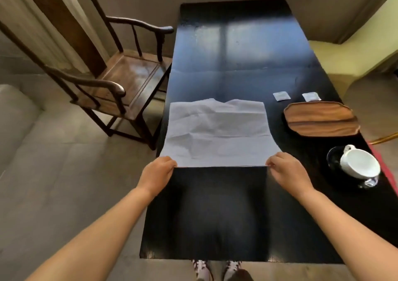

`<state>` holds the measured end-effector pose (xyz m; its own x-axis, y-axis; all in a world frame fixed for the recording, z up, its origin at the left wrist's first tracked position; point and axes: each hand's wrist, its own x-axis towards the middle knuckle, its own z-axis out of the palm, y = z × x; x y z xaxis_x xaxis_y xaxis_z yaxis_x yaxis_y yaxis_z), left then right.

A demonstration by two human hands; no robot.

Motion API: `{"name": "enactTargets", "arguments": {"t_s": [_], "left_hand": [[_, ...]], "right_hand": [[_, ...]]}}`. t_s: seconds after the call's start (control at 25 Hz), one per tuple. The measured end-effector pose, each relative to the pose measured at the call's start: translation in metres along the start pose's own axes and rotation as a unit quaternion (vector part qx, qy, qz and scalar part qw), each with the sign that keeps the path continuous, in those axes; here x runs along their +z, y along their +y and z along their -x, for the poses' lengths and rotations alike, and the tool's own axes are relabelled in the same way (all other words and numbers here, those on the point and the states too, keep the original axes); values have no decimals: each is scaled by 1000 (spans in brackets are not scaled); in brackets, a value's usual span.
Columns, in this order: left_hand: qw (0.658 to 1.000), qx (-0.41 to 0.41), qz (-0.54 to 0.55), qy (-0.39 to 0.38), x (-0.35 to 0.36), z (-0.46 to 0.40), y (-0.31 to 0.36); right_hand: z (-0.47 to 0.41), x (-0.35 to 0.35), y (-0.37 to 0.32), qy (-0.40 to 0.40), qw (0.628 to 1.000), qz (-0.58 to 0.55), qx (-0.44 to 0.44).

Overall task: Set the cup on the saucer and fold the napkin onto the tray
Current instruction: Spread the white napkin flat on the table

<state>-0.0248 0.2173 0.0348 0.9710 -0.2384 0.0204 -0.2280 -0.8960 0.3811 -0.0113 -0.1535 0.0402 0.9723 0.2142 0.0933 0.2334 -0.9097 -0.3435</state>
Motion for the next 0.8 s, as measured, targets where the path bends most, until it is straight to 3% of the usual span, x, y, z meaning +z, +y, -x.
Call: {"name": "enactTargets", "arguments": {"t_s": [0.16,0.32,0.8], "left_hand": [[998,-35,13,-50,53,40,-6],[996,-50,14,-68,92,78,-2],[996,-37,25,77,139,167,12]], "right_hand": [[54,48,8,-69,997,13,25],[92,75,17,-88,996,21,16],[193,96,24,-8,1000,-3,-8]]}}
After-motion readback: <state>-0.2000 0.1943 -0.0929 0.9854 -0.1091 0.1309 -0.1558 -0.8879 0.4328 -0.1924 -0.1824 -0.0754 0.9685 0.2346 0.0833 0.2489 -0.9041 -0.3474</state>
